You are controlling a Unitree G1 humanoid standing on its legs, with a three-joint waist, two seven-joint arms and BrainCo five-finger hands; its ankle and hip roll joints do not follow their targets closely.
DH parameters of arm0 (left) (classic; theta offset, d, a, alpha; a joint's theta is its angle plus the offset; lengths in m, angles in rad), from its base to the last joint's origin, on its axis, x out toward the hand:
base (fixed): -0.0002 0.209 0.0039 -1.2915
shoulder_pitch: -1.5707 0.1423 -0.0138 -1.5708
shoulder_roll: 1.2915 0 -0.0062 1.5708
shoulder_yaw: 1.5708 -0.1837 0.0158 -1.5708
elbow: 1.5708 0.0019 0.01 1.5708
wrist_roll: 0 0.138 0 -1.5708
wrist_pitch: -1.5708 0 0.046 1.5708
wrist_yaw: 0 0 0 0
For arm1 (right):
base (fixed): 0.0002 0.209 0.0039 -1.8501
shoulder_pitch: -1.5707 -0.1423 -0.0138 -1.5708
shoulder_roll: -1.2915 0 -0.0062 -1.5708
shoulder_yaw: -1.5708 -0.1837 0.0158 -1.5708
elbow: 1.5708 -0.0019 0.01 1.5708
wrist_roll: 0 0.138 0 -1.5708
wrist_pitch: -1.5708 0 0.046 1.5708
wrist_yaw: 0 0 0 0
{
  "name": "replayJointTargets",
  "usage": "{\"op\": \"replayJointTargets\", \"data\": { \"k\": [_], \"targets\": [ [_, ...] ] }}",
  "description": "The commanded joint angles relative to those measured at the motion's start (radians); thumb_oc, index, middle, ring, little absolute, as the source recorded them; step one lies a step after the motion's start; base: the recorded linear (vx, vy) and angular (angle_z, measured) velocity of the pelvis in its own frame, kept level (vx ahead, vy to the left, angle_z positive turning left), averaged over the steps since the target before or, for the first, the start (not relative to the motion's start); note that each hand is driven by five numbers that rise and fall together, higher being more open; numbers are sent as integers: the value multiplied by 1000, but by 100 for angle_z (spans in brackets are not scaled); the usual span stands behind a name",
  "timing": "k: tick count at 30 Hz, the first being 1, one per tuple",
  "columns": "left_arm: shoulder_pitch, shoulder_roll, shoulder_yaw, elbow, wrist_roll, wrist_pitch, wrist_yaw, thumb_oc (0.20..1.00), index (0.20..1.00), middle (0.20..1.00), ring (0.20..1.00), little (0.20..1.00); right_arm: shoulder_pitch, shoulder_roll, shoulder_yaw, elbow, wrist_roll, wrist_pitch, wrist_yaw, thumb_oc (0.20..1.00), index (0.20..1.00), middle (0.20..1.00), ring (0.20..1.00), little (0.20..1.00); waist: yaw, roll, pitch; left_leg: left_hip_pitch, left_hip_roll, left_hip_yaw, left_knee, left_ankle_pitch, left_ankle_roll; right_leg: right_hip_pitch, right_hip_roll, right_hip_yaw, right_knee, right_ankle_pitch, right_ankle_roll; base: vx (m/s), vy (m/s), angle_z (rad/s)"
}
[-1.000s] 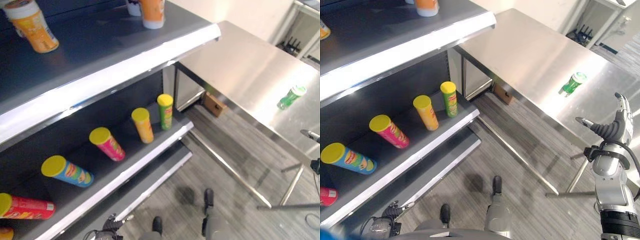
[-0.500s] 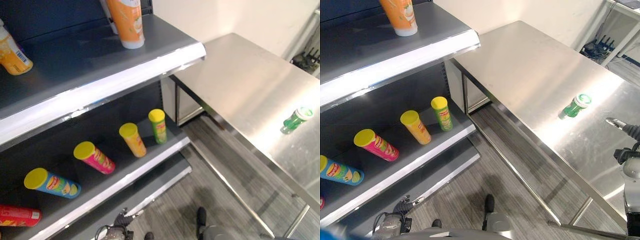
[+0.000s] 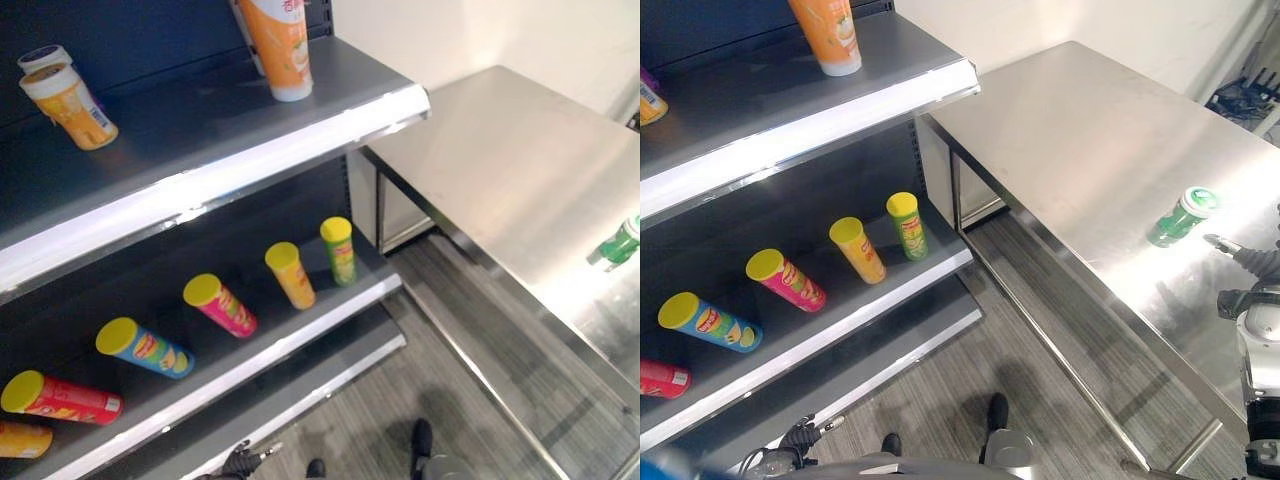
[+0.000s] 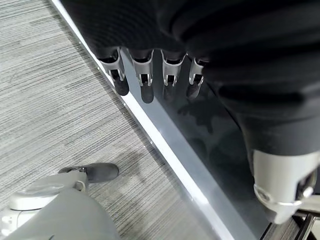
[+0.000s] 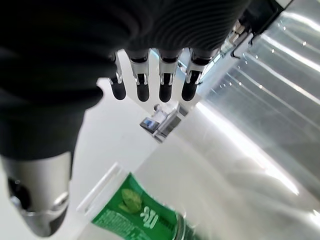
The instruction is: Put the goods on the table back onto the shelves and tidy them up.
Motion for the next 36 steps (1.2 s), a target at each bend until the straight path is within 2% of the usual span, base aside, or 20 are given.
{"op": "replayJointTargets", "data": {
  "k": [1,4,10,24,25,26,36],
  "targets": [
    [-58,80,-40,13,1,-12,-3,1000,1000,1000,1000,1000,-43,-79,7,16,5,-39,-2,1000,1000,1000,1000,1000,9,-93,10,-15,10,120,27,56,-50,77,-40,6,37,-201,32,-38,-30,38],
    [-57,77,-47,6,10,-12,-7,1000,1000,1000,1000,1000,-44,-94,8,30,-19,-31,1,1000,1000,1000,1000,1000,10,-89,10,-26,8,158,36,57,-49,89,-44,-16,33,-205,28,-11,-25,38],
    [-50,82,-63,6,20,-14,-8,1000,1000,1000,1000,1000,-127,-126,73,129,-35,-24,-2,1000,1000,1000,1000,1000,22,-75,10,-8,6,169,-6,79,-58,97,-41,-32,32,-205,28,22,-34,12],
    [-39,72,-79,20,19,-18,2,1000,1000,1000,1000,1000,-226,-133,152,194,-47,-28,-16,1000,1000,1000,1000,1000,38,-72,17,-20,1,152,-23,91,-61,92,-43,-52,33,-202,30,7,-6,4],
    [-40,72,-80,23,17,-19,4,1000,1000,1000,1000,1000,-244,-136,172,213,-56,-23,-14,489,489,489,489,489,42,-74,19,-22,0,151,-23,92,-62,91,-44,-54,33,-201,30,7,6,4],
    [-40,71,-79,23,17,-19,4,1000,1000,1000,1000,1000,-247,-136,174,214,-56,-24,-14,200,200,200,200,200,41,-74,19,-22,0,151,-23,92,-62,91,-44,-54,33,-201,30,0,0,0],
    [-40,71,-70,34,19,-20,13,1000,1000,1000,1000,1000,-208,-154,163,211,-95,2,-4,200,200,200,200,200,36,-79,30,-29,-5,151,-23,90,-59,85,-52,-56,38,-197,34,0,0,0]
  ]
}}
